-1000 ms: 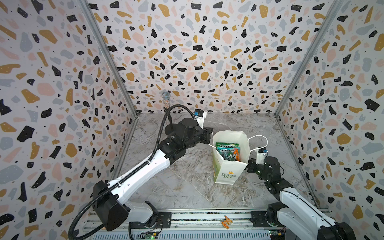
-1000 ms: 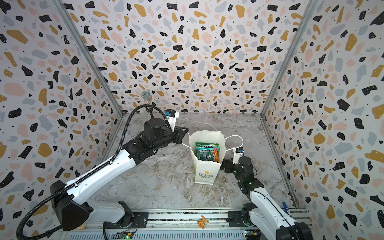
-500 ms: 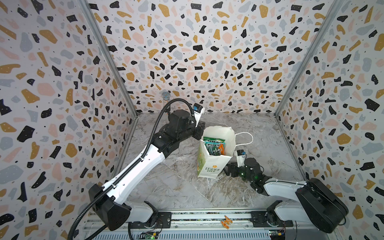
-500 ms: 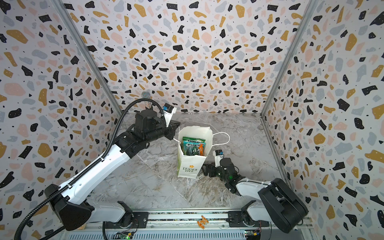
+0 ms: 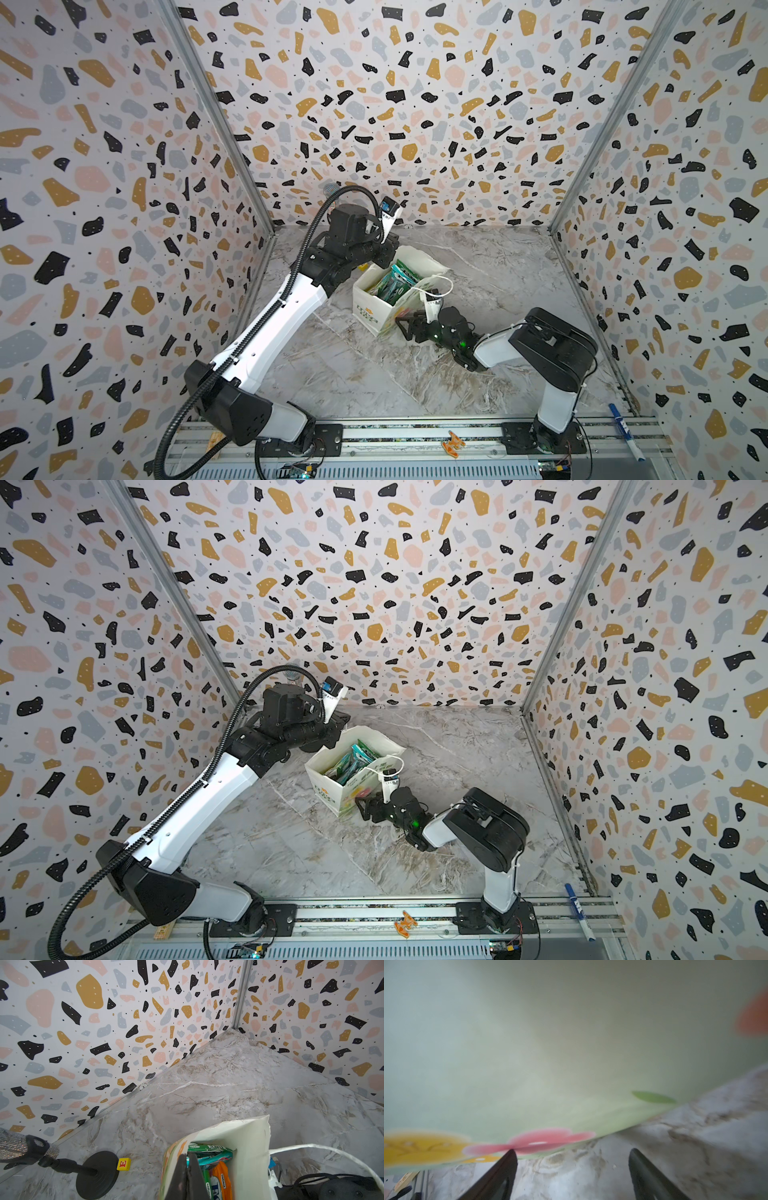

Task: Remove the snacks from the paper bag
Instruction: 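Tip the bag over with the left gripper while the right gripper pushes its base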

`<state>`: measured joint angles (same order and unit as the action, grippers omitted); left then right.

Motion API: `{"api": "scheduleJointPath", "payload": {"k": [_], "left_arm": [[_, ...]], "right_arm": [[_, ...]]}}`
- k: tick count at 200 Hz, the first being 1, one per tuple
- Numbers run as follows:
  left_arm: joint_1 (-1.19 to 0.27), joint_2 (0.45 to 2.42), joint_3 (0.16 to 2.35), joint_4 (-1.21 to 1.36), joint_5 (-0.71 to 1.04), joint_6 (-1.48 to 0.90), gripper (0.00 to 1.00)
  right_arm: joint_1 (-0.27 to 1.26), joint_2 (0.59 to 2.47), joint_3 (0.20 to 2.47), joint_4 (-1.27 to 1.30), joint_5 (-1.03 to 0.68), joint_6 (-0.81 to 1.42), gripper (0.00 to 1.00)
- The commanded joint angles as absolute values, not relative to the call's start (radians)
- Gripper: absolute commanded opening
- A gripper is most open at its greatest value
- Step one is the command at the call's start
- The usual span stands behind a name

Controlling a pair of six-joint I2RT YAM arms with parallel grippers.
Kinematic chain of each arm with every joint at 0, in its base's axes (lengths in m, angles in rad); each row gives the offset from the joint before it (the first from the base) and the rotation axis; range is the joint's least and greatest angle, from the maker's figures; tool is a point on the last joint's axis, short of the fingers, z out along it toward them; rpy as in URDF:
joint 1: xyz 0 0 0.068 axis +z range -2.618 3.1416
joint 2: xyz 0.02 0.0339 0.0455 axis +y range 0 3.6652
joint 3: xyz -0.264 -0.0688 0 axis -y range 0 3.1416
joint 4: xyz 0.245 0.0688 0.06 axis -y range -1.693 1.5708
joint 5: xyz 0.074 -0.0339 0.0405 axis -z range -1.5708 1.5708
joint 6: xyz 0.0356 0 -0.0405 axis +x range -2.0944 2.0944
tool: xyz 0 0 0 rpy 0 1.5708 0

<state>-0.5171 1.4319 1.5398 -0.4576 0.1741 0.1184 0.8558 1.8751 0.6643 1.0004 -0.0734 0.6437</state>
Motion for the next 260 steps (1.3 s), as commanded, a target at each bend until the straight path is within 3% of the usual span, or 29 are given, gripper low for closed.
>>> {"api": "scheduleJointPath", "payload": {"k": [1, 40, 71, 130, 191, 260], "left_arm": [[-0.519, 1.405, 1.581, -0.334, 0.208, 0.157, 0.0], [-0.519, 1.368, 1.516, -0.309, 0.224, 0.16, 0.0], [-0.519, 1.314, 1.422, -0.268, 0.236, 0.15, 0.0], [-0.521, 1.238, 1.285, -0.198, 0.251, 0.122, 0.0], [-0.534, 1.218, 1.22, -0.159, 0.344, 0.037, 0.0], [-0.628, 1.162, 1.15, -0.108, 0.335, -0.035, 0.0]], "right_arm": [[0.882, 1.926, 0.761, 1.058, -0.038, 0.658, 0.86], [0.888, 1.974, 0.833, 1.017, -0.041, 0.651, 0.86], [0.888, 1.926, 0.753, 0.973, 0.008, 0.644, 0.86], [0.864, 1.695, 0.527, 0.794, 0.205, 0.642, 0.89], [0.741, 1.451, 0.441, 0.416, 0.451, 0.737, 0.94], [0.531, 1.17, 0.42, 0.218, 0.465, 0.659, 0.95]]}}
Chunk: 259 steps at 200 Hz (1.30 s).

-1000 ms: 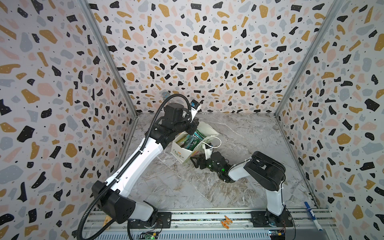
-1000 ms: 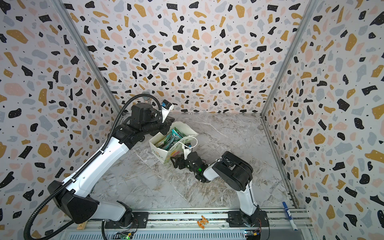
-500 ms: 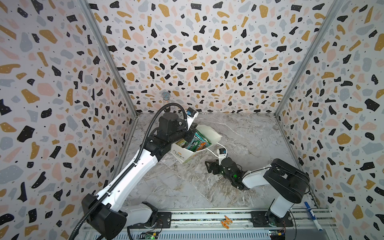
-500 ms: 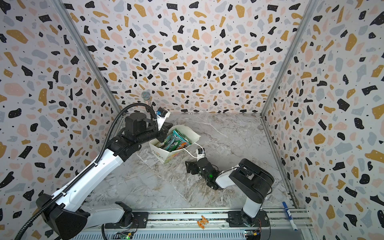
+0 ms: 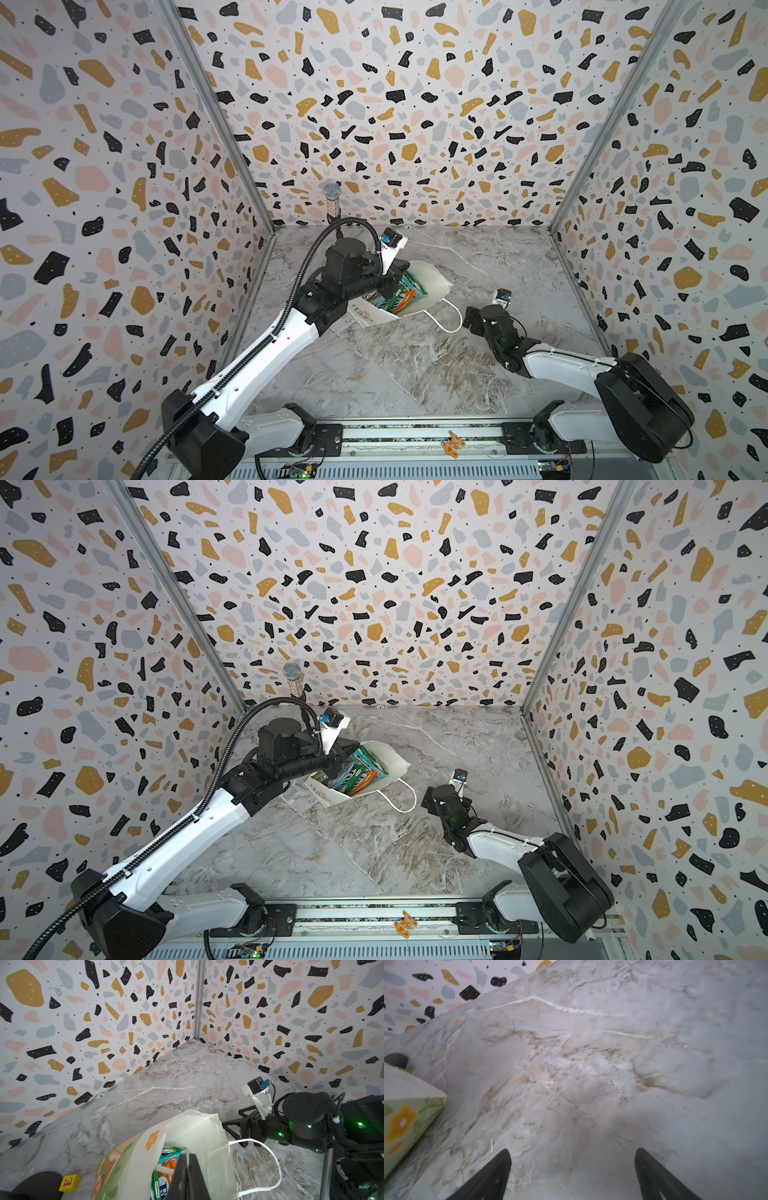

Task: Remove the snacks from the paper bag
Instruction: 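Tip the bag over with the left gripper while the right gripper pushes its base, then move the right gripper to the bag's open mouth and reach inside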

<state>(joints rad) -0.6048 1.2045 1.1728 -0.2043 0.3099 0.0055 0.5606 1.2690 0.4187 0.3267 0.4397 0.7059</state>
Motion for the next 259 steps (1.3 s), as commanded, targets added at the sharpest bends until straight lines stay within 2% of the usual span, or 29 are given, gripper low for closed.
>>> {"api": "scheduleJointPath", "payload": {"k": [1, 30, 86, 117, 177, 208, 259], "left_arm": [[-0.629, 1.161, 1.15, -0.107, 0.335, -0.035, 0.0], [-0.646, 1.149, 1.117, -0.098, 0.341, -0.051, 0.0], [-0.69, 1.122, 1.079, -0.111, 0.345, -0.083, 0.0], [-0.704, 1.111, 1.075, -0.106, 0.322, -0.151, 0.0], [-0.706, 1.106, 1.084, -0.075, 0.201, -0.273, 0.0], [-0.706, 1.122, 1.092, -0.066, 0.233, -0.3, 0.0], [-0.708, 1.124, 1.104, -0.071, 0.277, -0.322, 0.0]], "right_arm": [[0.53, 1.165, 0.42, 0.215, 0.465, 0.656, 0.95], [0.514, 1.029, 0.442, 0.193, 0.393, 0.549, 0.95], [0.518, 0.845, 0.47, 0.248, -0.048, 0.347, 0.94], [0.554, 0.822, 0.519, 0.217, -0.189, 0.311, 0.92], [0.758, 0.894, 0.618, 0.144, -0.194, 0.179, 0.87], [0.862, 0.957, 0.637, 0.142, -0.156, 0.12, 0.85], [0.911, 1.1, 0.709, 0.078, -0.049, 0.07, 0.8]]}}
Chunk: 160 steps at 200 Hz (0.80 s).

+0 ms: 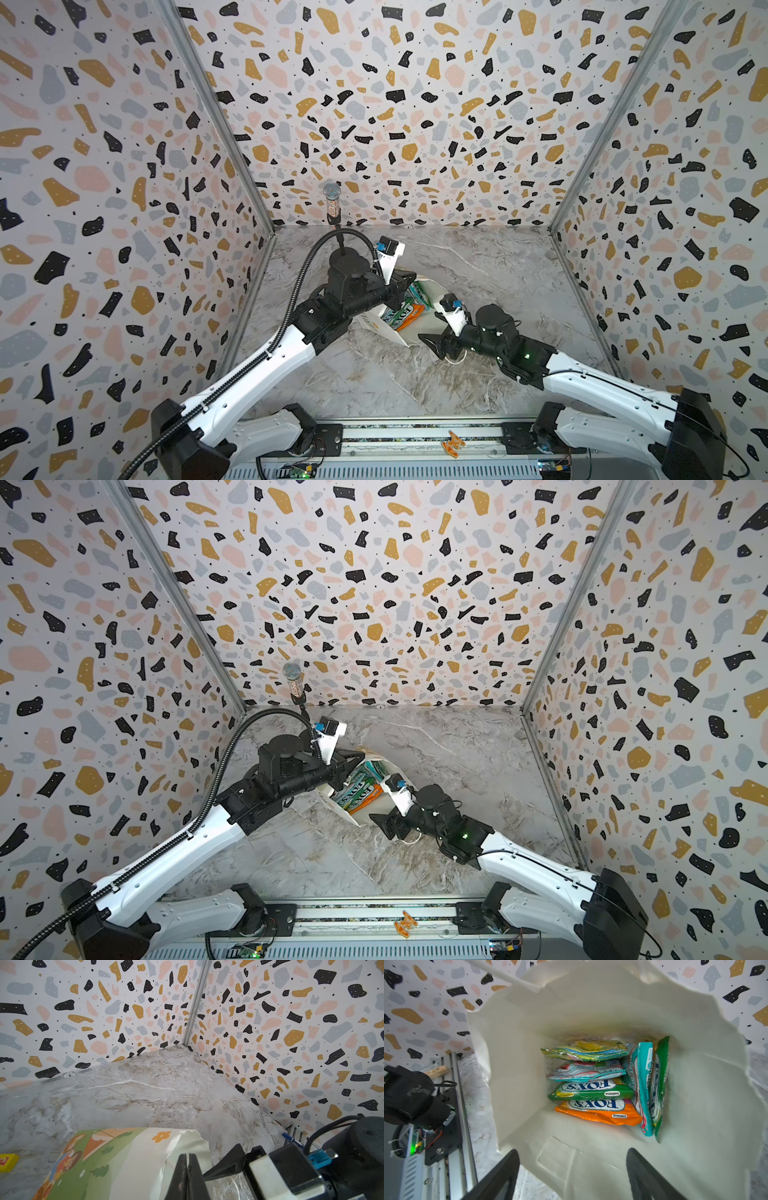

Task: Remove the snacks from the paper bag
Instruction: 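Move the right gripper to the bag's open mouth and reach inside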

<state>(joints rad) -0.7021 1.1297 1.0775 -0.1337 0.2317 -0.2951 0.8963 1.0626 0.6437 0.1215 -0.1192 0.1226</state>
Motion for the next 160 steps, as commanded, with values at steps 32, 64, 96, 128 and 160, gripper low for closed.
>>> {"api": "scheduleJointPath", "payload": {"k": [32, 64, 96, 128, 160], "left_arm": [[-0.713, 1.121, 1.107, -0.077, 0.297, -0.325, 0.0], [-0.716, 1.123, 1.111, -0.081, 0.303, -0.328, 0.0], [-0.718, 1.121, 1.114, -0.084, 0.302, -0.328, 0.0], [-0.721, 1.121, 1.118, -0.092, 0.302, -0.329, 0.0], [-0.722, 1.117, 1.117, -0.095, 0.302, -0.329, 0.0]], "right_arm": [[0.927, 1.171, 0.743, 0.057, 0.025, 0.039, 0.77], [0.955, 1.235, 0.777, 0.036, 0.11, -0.005, 0.76], [0.973, 1.297, 0.801, 0.022, 0.189, -0.04, 0.73], [0.974, 1.35, 0.818, 0.037, 0.308, -0.03, 0.61], [0.972, 1.4, 0.834, 0.074, 0.4, -0.014, 0.52]]}}
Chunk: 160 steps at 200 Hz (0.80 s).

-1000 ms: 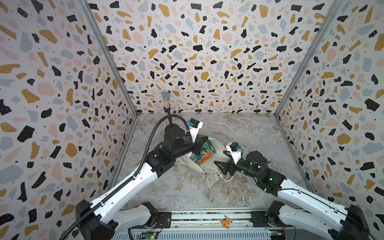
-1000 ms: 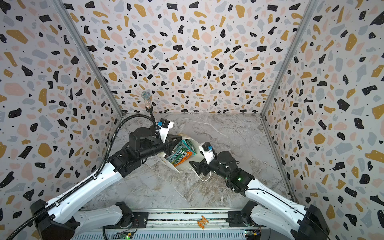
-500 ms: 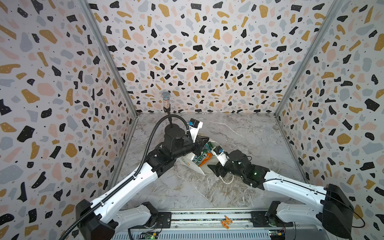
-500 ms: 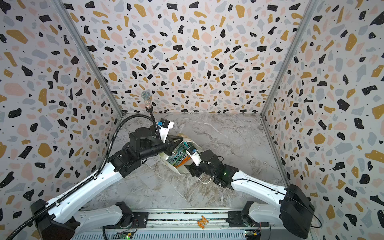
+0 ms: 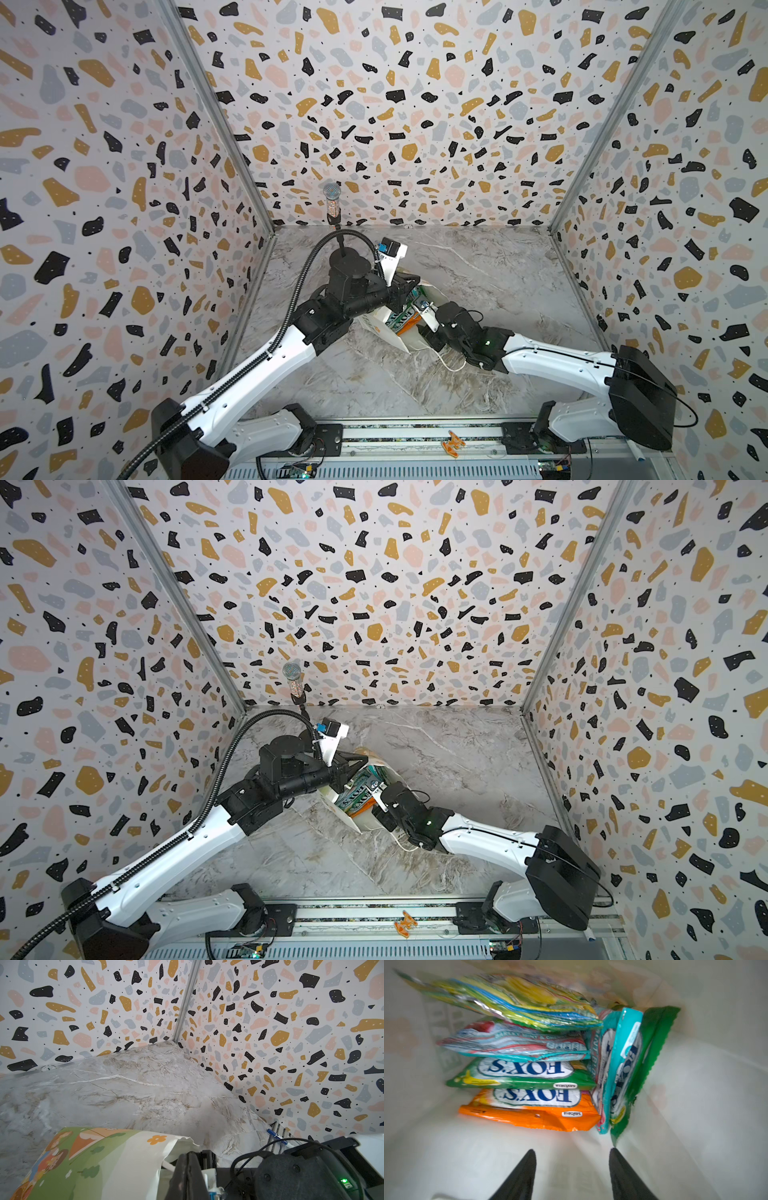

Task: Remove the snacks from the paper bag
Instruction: 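Move the right gripper to the bag's open mouth and reach inside, then grasp the teal Fox's Mint Blossom packet with the right gripper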

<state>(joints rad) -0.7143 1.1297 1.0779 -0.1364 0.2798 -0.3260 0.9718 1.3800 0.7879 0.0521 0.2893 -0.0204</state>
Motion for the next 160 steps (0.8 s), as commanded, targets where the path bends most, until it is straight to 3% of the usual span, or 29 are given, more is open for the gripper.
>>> {"api": "scheduleJointPath", "payload": {"k": [1, 61, 160], "left_arm": [[-0.722, 1.117, 1.118, -0.095, 0.301, -0.329, 0.0], [-0.727, 1.115, 1.119, -0.106, 0.316, -0.33, 0.0], [-0.731, 1.115, 1.123, -0.116, 0.336, -0.33, 0.0]], "right_arm": [[0.973, 1.402, 0.834, 0.075, 0.401, -0.015, 0.52], [0.97, 1.483, 0.838, 0.208, 0.464, -0.056, 0.39], [0.923, 1.607, 0.864, 0.321, 0.473, -0.109, 0.36]]}}
